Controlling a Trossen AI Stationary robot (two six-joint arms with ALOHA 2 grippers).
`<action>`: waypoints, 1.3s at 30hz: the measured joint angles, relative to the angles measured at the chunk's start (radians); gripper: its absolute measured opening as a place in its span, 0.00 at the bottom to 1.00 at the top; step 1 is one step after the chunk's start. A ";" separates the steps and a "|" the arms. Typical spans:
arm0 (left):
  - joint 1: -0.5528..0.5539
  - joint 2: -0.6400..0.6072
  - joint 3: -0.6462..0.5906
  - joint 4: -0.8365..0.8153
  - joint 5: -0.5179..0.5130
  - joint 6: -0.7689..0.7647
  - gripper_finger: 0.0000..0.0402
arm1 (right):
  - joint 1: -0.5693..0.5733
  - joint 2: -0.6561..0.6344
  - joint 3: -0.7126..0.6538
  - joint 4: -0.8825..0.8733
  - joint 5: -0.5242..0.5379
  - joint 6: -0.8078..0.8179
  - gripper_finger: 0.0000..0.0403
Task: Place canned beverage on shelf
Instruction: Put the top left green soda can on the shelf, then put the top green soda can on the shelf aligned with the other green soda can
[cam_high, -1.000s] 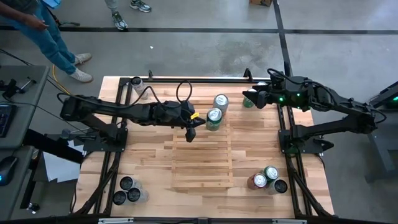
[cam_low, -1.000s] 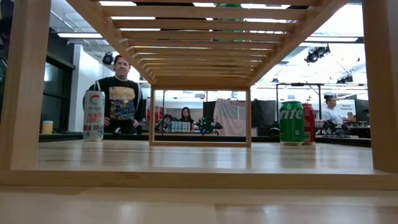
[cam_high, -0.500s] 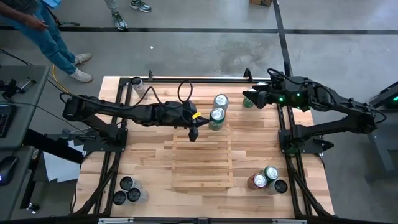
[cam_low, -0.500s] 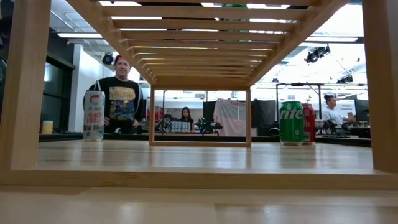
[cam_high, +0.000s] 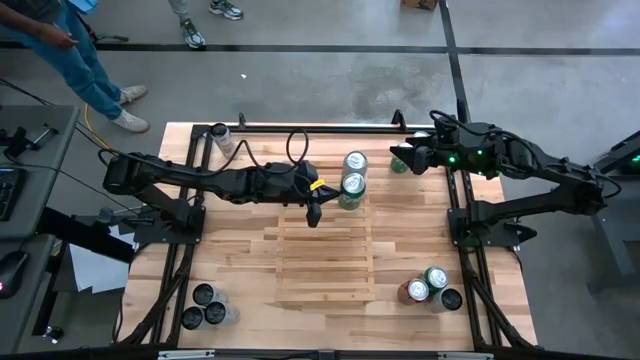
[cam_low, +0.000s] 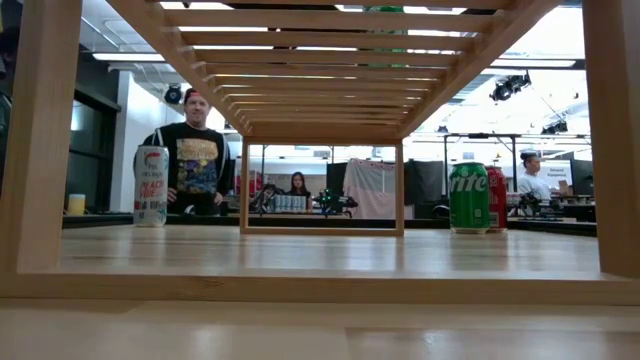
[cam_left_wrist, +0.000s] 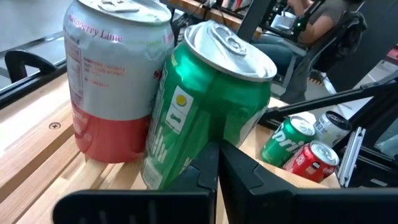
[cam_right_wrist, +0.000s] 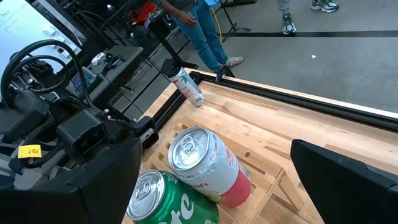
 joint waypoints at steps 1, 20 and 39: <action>0.000 0.000 0.000 0.000 0.000 0.000 0.00 | 0.000 0.000 0.000 0.000 0.000 0.000 0.98; 0.018 -0.165 0.041 -0.252 -0.010 0.135 0.00 | 0.000 0.000 0.000 0.000 0.000 -0.001 0.98; 0.037 -0.704 0.055 -0.550 -0.290 0.160 0.07 | 0.000 0.000 0.000 0.055 0.000 -0.034 0.98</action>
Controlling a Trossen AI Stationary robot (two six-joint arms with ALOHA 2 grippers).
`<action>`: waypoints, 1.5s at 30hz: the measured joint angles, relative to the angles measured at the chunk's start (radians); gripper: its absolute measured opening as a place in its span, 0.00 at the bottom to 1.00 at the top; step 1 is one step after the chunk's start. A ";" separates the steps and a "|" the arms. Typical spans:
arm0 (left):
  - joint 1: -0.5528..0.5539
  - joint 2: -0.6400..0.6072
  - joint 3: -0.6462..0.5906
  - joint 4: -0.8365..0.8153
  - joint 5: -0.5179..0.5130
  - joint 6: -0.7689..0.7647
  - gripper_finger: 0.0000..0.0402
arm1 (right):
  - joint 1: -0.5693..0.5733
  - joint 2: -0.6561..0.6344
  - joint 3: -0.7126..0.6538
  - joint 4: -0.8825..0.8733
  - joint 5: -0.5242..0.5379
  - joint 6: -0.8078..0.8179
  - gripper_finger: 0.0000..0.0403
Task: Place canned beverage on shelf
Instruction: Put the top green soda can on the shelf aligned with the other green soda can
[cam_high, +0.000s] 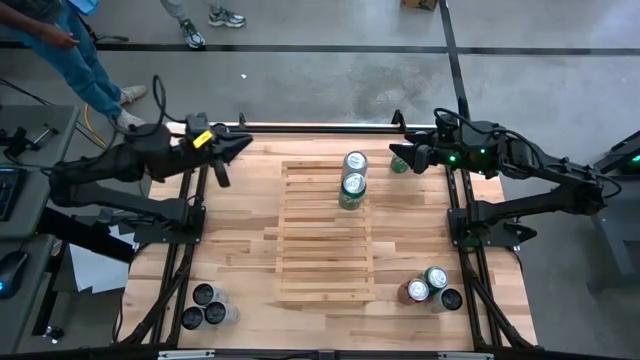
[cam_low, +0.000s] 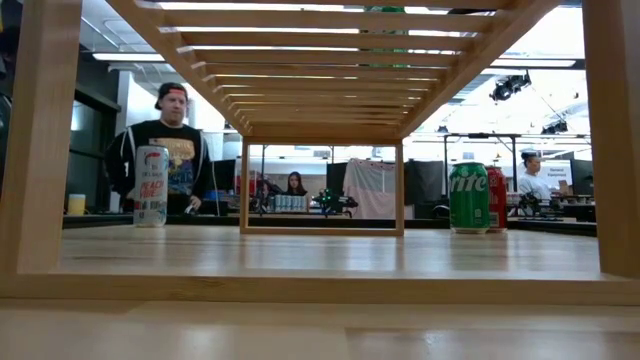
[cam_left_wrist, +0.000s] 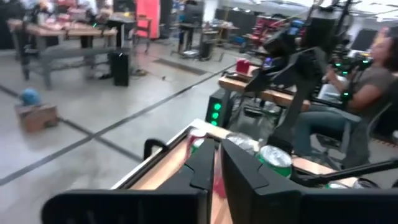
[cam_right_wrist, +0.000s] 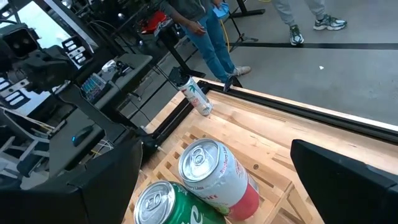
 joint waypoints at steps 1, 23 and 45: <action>0.000 -0.007 0.000 -0.022 -0.009 -0.012 0.09 | 0.000 0.000 0.000 0.000 0.000 0.000 0.98; 0.000 -0.022 0.000 -0.060 -0.093 -0.082 0.70 | -0.004 0.000 0.000 -0.227 0.064 0.144 0.98; 0.000 -0.021 -0.001 -0.060 -0.095 -0.108 0.73 | -0.414 0.404 0.000 -0.489 0.155 0.398 0.98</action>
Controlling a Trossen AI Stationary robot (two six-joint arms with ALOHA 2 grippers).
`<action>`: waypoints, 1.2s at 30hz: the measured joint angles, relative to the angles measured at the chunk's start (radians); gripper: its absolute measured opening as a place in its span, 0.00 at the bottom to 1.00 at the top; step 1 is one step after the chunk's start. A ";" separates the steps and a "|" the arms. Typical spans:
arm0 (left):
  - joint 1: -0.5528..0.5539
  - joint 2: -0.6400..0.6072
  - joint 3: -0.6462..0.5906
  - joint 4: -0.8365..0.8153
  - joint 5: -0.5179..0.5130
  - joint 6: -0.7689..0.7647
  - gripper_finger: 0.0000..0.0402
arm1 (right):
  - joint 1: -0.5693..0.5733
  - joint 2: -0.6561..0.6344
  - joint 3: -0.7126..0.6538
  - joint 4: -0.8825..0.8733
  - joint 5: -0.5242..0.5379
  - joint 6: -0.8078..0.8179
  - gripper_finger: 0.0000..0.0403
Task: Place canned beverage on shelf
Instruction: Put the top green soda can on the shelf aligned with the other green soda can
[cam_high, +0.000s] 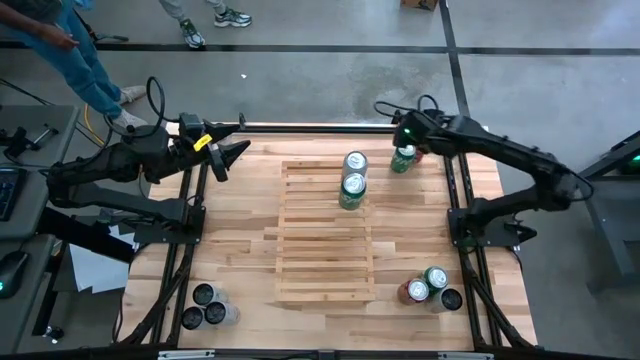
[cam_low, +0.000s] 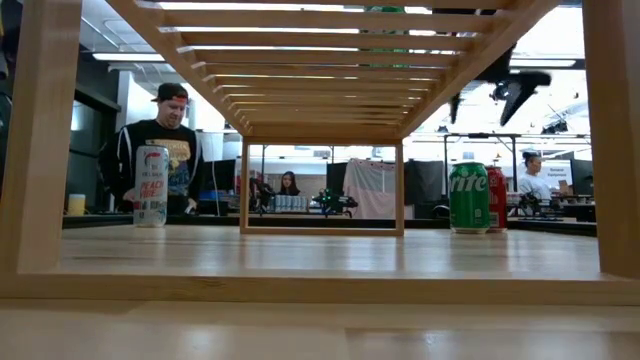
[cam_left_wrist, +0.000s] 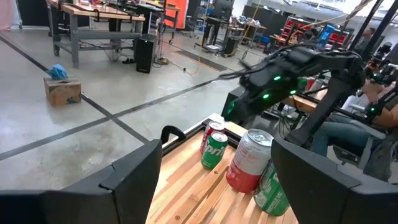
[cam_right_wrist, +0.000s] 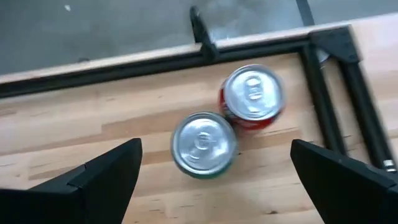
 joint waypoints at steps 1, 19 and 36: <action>0.000 0.000 0.000 0.000 0.000 0.000 0.73 | -0.010 0.024 0.000 0.018 -0.019 -0.005 0.98; 0.000 0.000 0.000 0.000 0.000 0.012 0.73 | -0.065 0.257 0.000 0.044 -0.092 0.006 0.98; 0.003 0.000 0.000 0.000 -0.018 0.019 0.73 | -0.118 0.298 0.000 0.051 -0.147 -0.014 0.78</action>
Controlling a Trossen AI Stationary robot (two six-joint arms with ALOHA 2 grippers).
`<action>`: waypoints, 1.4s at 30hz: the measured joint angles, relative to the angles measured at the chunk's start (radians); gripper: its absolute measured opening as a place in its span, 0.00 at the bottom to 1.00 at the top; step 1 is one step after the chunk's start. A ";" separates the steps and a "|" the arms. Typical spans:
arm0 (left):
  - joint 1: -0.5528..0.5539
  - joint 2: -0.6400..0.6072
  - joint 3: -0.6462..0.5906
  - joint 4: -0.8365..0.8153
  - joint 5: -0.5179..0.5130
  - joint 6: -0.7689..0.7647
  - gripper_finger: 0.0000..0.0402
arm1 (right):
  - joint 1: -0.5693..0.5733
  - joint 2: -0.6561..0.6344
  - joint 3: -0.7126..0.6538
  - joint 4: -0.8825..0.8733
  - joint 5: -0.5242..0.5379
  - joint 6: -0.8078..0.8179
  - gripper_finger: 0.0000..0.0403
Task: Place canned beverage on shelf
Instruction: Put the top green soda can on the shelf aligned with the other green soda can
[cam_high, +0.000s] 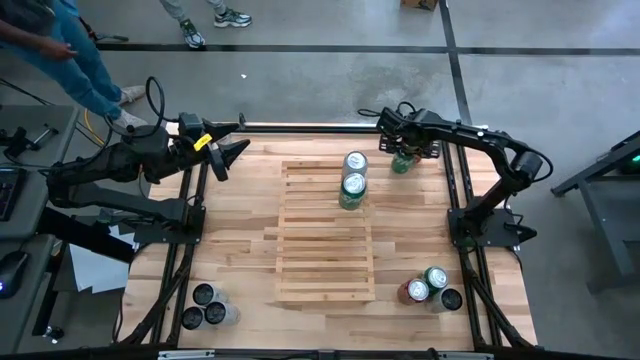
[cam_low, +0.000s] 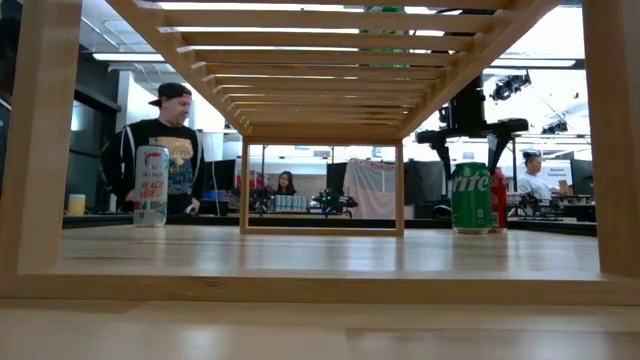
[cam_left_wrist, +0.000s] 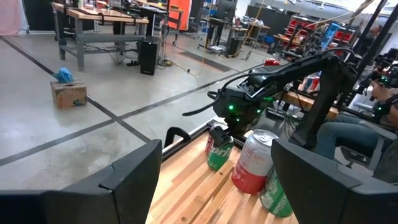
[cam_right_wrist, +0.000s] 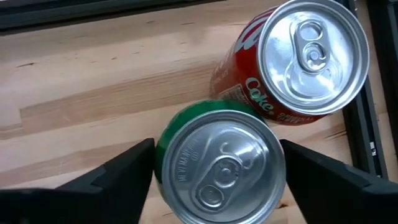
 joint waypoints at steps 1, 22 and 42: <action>0.000 0.000 0.000 0.000 -0.002 0.000 0.73 | 0.000 0.000 0.000 0.000 -0.001 -0.005 0.76; 0.000 0.000 0.000 0.000 -0.005 -0.001 0.73 | 0.000 -0.211 0.001 -0.007 -0.013 -0.187 0.69; 0.000 0.000 0.000 0.038 -0.025 0.011 0.73 | 0.283 -0.418 0.487 0.218 -0.059 -0.530 0.69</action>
